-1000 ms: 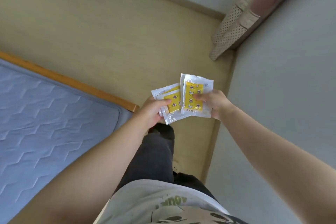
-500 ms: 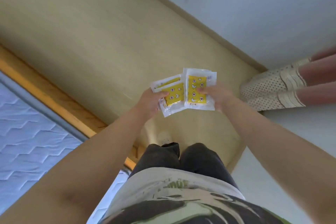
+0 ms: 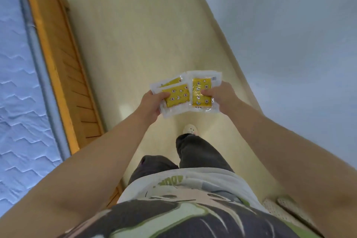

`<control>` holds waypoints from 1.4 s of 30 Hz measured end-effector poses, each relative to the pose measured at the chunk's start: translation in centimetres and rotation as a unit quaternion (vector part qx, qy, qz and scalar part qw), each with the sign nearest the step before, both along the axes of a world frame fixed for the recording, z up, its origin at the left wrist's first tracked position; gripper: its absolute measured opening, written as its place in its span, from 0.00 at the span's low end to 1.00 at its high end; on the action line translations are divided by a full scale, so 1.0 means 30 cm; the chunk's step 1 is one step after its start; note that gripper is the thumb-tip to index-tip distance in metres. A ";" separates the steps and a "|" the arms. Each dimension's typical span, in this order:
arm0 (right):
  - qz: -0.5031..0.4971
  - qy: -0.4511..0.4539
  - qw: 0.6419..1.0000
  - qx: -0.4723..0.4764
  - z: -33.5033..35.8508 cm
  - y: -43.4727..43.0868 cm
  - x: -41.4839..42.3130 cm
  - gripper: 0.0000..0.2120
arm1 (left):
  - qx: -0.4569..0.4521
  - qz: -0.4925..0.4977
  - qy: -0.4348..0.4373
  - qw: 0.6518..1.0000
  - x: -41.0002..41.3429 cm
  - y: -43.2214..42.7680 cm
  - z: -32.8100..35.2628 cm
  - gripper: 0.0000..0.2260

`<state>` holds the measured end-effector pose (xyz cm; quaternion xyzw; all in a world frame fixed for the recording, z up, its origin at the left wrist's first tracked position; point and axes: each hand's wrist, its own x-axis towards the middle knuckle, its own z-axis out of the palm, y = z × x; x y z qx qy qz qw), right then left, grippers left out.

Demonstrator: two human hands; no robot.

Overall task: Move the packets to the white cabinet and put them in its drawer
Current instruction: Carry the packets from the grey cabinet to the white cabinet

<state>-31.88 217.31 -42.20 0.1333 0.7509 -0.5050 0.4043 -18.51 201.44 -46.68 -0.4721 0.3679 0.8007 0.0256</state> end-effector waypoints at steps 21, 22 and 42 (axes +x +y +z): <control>0.291 0.011 0.956 -0.027 0.016 -1.753 -0.927 0.14 | 0.033 0.303 -0.040 0.952 -0.700 -1.453 -0.001 0.18; 0.297 0.017 0.954 -0.026 0.020 -1.826 -0.968 0.14 | 0.035 0.309 -0.043 0.949 -0.739 -1.515 0.001 0.17; 0.614 0.047 0.788 -0.001 0.037 -3.452 -1.273 0.19 | 0.049 0.615 -0.023 0.786 -1.073 -2.648 -0.002 0.19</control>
